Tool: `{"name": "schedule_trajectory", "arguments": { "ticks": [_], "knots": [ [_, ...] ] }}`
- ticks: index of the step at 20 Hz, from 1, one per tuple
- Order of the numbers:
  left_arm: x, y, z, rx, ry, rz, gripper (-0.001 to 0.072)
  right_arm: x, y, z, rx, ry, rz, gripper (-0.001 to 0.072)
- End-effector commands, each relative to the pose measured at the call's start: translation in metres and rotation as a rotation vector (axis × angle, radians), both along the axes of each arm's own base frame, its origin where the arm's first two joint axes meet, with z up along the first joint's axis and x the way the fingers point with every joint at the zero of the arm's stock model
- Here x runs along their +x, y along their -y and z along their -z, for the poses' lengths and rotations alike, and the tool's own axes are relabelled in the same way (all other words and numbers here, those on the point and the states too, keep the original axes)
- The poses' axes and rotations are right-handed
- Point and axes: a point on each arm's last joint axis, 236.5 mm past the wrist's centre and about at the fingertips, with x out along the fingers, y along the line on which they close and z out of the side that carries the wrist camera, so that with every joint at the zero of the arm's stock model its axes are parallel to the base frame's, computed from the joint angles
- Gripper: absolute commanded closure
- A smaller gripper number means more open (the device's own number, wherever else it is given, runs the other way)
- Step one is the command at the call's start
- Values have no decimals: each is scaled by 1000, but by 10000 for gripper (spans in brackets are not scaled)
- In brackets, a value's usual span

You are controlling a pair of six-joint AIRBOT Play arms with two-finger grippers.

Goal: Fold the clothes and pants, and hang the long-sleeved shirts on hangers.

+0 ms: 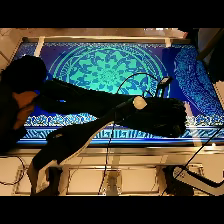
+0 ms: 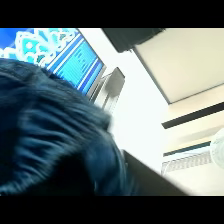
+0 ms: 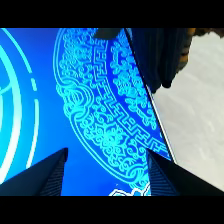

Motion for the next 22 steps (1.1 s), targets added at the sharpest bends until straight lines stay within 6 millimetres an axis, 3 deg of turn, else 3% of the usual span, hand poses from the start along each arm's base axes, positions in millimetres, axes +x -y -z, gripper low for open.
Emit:
{"name": "schedule_trajectory", "arguments": {
  "ticks": [1,2,5,7,8,10,11,12,14,16,17,18,19,22],
  "knots": [
    [55,-34,7,48,10,20,9,-1,14,19,111,-14,27,157],
    [79,-69,7,104,5,19,9,-6,12,24,151,-25,23,158],
    [161,-220,6,311,-135,-112,14,-13,-10,43,295,-52,-35,158],
    [186,-319,-8,363,-187,-198,128,-30,-25,81,358,-143,-40,158],
    [189,-366,-15,387,-198,-239,129,-44,-34,108,385,-207,-46,159],
    [173,-449,-12,501,-229,-324,152,-86,-56,176,452,-348,-32,159],
    [156,-491,1,594,-252,-388,227,-111,-69,213,487,-403,-10,159],
    [135,-526,16,677,-282,-453,239,-134,-85,247,518,-436,2,158],
    [87,-583,50,775,-326,-620,238,-168,-123,301,607,-466,-4,157],
    [58,-625,74,764,-331,-850,233,-189,-159,345,725,-520,-26,156],
    [49,-644,79,722,-348,-990,182,-195,-167,359,756,-551,-34,155],
    [43,-661,81,691,-354,-1096,54,-197,-171,368,785,-566,-31,150],
    [35,-677,81,669,-366,-1185,-13,-195,-175,371,809,-568,-42,147],
    [22,-714,75,650,-394,-1317,-13,-184,-170,382,813,-576,-72,146]
  ]
}}
